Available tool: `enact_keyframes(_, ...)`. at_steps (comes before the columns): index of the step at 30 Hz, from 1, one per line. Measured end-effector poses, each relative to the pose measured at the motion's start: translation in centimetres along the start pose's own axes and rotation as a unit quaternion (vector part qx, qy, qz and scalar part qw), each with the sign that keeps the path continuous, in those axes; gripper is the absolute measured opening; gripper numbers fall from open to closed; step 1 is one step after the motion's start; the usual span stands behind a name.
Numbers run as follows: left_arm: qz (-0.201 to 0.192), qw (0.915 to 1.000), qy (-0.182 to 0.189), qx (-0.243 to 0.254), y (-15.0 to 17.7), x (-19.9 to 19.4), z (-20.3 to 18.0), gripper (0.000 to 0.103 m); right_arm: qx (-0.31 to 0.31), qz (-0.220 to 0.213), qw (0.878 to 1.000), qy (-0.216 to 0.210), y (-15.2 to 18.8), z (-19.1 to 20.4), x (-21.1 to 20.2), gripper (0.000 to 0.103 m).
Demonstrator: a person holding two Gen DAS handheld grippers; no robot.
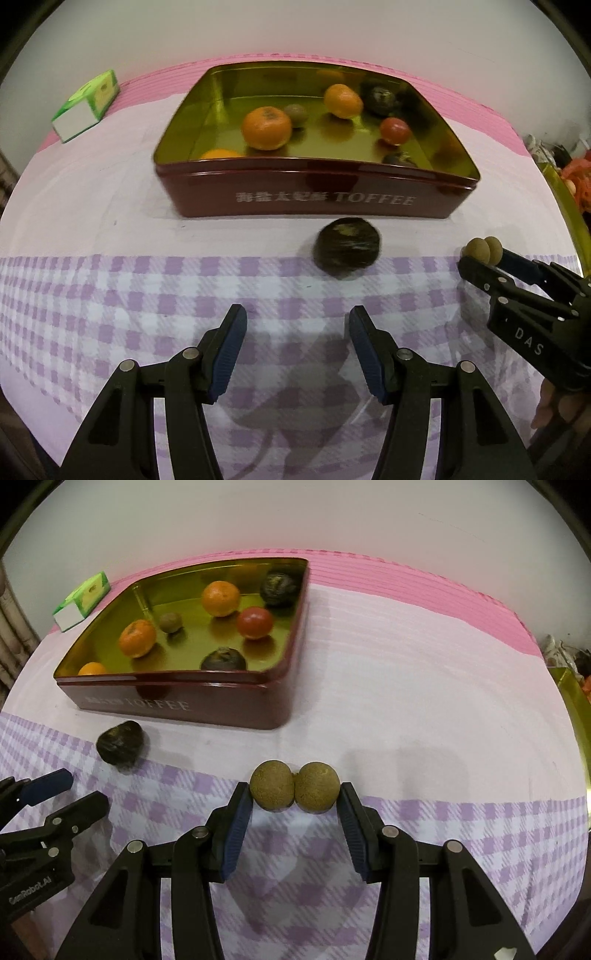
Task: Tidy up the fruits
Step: 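Grasp two olive-green fruits with the right tool while the left tool grasps the dark plum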
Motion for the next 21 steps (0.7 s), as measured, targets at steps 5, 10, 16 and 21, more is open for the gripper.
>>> enact_keyframes(5, -0.003, 0.9999, 0.006, 0.008, -0.7, 0.5, -1.5, 0.059, 0.002, 0.0, 1.0, 0.0, 0.5, -0.7, -0.5, 0.045)
enact_keyframes(10, -0.002, 1.0, 0.002, 0.006, -1.3, 1.2, -2.1, 0.059, 0.004, 0.002, 1.0, -0.001, 1.0, -1.1, -0.9, 0.045)
enact_keyframes(16, -0.005, 0.9999, -0.004, 0.011, -1.9, 1.8, -2.4, 0.059, 0.002, -0.003, 1.0, -0.001, 1.6, -1.2, -1.3, 0.045)
enact_keyframes(21, -0.007, 0.9998, -0.007, 0.015, -2.3, 2.3, -2.8, 0.059, 0.003, -0.005, 1.0, 0.0, 1.8, -1.2, -1.4, 0.045)
Point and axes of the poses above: each gripper's, at about its wrist camera, not at the fingertips, and x roughly the way its jaws point, z to its left, y to its underside, the point moved 2 cm from there along x, roughly the way its jaws point, and after that the axes turned 13 degrees about -z, right-handed, at the moved point
